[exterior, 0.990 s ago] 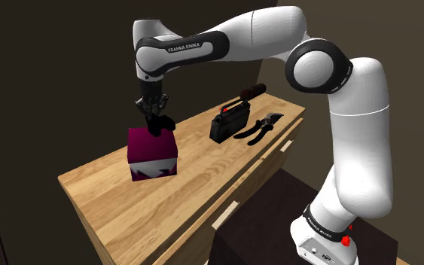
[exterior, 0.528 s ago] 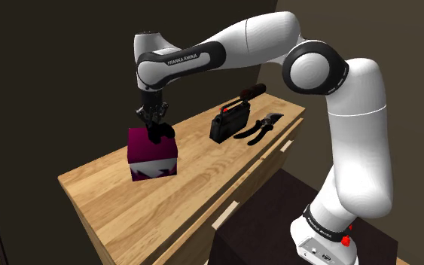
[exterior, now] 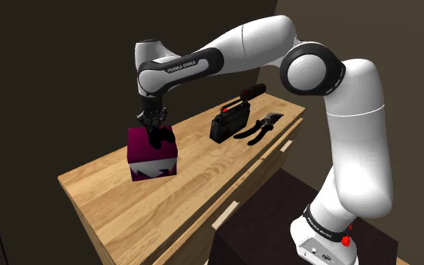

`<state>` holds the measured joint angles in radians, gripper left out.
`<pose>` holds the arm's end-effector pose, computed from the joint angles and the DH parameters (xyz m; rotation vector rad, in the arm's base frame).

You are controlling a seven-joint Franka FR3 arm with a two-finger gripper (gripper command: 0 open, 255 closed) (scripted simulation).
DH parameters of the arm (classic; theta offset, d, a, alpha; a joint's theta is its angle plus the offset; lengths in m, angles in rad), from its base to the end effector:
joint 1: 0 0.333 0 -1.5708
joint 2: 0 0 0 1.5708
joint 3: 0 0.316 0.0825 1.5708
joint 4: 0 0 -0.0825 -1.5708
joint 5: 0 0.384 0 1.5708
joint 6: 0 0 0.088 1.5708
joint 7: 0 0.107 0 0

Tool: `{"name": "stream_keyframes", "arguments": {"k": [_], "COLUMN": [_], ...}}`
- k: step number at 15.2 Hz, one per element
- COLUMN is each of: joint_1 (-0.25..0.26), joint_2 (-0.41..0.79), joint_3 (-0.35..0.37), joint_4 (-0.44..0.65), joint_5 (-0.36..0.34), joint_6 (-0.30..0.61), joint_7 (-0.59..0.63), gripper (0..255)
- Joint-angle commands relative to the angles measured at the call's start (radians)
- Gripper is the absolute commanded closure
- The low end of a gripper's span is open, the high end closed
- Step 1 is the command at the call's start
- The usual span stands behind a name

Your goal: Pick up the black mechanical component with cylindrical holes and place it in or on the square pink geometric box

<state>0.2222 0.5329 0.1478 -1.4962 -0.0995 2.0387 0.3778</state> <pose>0.6617 0.2329 0.3643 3.1337 0.0244 0.0314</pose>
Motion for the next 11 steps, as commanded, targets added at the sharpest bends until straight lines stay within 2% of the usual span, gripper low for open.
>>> {"name": "stream_keyframes", "arguments": {"k": [1,3,4,9,11], "joint_1": [0.000,0.000,0.000,0.000,0.000], "joint_2": [0.002,0.002,0.003,0.002,-0.020], "joint_3": [0.000,0.000,0.000,0.000,0.002], "joint_4": [-0.001,-0.001,0.002,-0.001,0.033], "joint_5": [0.000,0.000,0.000,0.000,0.004], "joint_6": [0.001,0.001,0.000,0.001,-0.055], "joint_7": [0.000,0.000,0.001,0.000,-0.003], "gripper": [255,255,0,0,0]}}
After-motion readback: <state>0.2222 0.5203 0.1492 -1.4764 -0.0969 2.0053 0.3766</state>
